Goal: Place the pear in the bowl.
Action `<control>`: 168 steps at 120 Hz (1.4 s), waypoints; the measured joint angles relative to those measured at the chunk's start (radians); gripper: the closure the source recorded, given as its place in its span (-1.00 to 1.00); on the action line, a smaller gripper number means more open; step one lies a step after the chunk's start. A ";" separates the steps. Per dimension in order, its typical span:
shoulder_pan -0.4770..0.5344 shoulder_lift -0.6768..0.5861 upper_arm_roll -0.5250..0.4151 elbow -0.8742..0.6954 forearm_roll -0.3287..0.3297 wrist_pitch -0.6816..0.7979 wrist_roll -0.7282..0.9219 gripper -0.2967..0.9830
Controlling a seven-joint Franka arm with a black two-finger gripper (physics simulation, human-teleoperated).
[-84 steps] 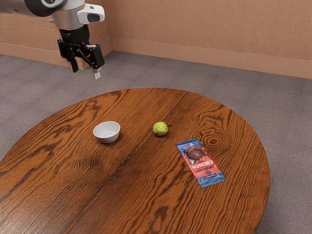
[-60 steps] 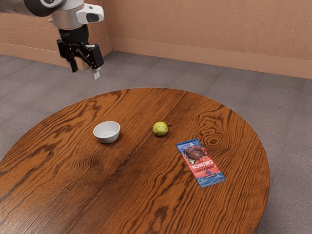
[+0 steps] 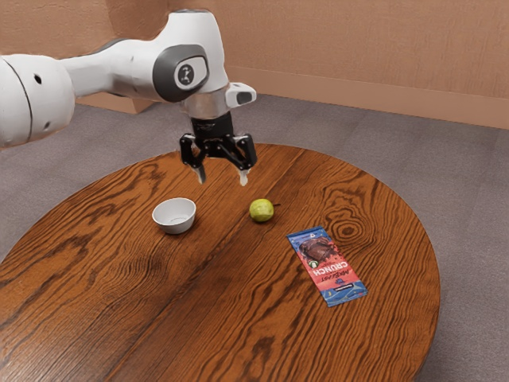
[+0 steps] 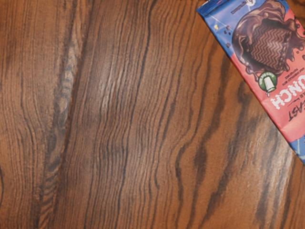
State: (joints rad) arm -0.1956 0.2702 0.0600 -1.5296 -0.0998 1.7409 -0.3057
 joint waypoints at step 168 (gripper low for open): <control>0.173 0.750 -0.075 0.613 -0.097 0.310 -0.103 -0.54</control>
State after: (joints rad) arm -0.0228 1.0206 -0.0147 -0.9162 -0.1964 2.0504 -0.4088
